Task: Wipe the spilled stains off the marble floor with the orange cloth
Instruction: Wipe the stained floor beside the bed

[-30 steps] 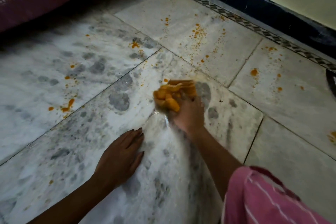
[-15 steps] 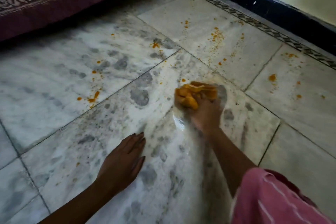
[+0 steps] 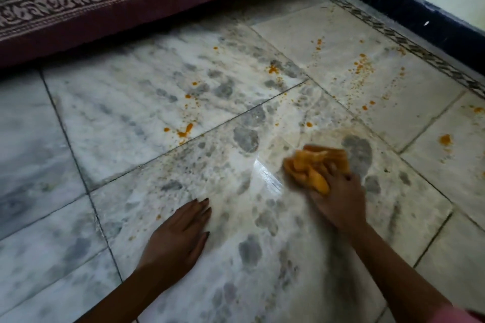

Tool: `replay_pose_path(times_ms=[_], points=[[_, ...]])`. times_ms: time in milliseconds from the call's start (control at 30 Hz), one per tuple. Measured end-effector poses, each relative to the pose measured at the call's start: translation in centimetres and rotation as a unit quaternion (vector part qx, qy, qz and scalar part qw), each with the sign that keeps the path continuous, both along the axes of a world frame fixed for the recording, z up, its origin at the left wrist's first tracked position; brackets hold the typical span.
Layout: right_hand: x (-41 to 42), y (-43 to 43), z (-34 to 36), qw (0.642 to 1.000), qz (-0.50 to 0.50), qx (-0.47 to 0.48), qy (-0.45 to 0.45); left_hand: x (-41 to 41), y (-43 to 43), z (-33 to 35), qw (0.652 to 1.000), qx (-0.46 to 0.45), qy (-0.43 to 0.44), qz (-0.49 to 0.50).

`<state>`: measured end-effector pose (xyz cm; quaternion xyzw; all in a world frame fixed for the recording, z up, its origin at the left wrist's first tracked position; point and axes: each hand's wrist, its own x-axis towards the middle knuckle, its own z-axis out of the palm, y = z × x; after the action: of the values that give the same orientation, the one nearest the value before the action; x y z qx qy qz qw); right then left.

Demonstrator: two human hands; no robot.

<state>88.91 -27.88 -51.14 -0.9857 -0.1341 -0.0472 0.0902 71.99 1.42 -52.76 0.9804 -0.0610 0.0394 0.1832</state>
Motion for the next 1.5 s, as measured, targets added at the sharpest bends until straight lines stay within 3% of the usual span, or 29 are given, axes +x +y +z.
replay_pose_path(times_ms=[100,200,333,433,533,633,700,867,967,1067,1200,1367,1433,1500], points=[[1.7,8.1,0.4,0.997,-0.055,0.032,0.032,-0.7,0.1,0.3,1.000,0.008,0.002,0.004],[-1.6,13.5,0.3,0.998,0.035,0.004,0.059,-1.1,0.6,0.0,1.000,0.009,-0.005,-0.008],[-9.0,9.9,0.3,0.979,0.200,0.010,0.033,-2.4,2.1,-0.5,0.999,-0.010,-0.025,-0.023],[-10.3,2.9,-0.7,0.969,0.246,0.008,0.026,-3.8,3.7,-0.7,0.998,-0.021,-0.056,-0.002],[-6.8,2.0,-0.8,0.987,0.154,-0.035,0.034,-5.3,5.2,-0.9,0.996,-0.028,-0.077,0.036],[-3.0,9.8,-0.4,0.999,0.019,-0.042,0.025,-5.7,6.2,-0.7,0.988,-0.035,-0.112,0.100],[-2.7,15.8,0.1,0.999,0.012,-0.022,0.045,-5.6,6.9,-0.5,0.981,-0.039,-0.130,0.142],[-10.4,23.1,0.3,0.985,0.173,-0.022,0.010,-4.6,8.9,-1.0,0.957,-0.046,-0.128,0.255],[-13.9,18.7,-0.6,0.957,0.288,0.019,0.012,-4.3,9.2,-1.3,0.950,-0.035,-0.135,0.278],[-13.3,12.2,-1.3,0.942,0.330,0.051,-0.033,-4.3,9.1,-1.3,0.947,-0.036,-0.135,0.289],[-9.0,9.4,-0.6,0.971,0.236,-0.008,-0.033,-3.9,8.8,-1.5,0.944,-0.052,-0.125,0.301],[-3.9,19.5,0.3,0.997,0.062,-0.052,0.001,-3.1,8.3,-1.7,0.941,-0.079,-0.104,0.312],[-4.8,24.1,0.8,0.996,0.086,-0.021,0.031,-3.2,8.3,-1.6,0.941,-0.087,-0.094,0.312],[-7.6,25.8,0.5,0.984,0.175,0.022,0.017,-3.2,8.4,-1.4,0.941,-0.092,-0.079,0.317]])
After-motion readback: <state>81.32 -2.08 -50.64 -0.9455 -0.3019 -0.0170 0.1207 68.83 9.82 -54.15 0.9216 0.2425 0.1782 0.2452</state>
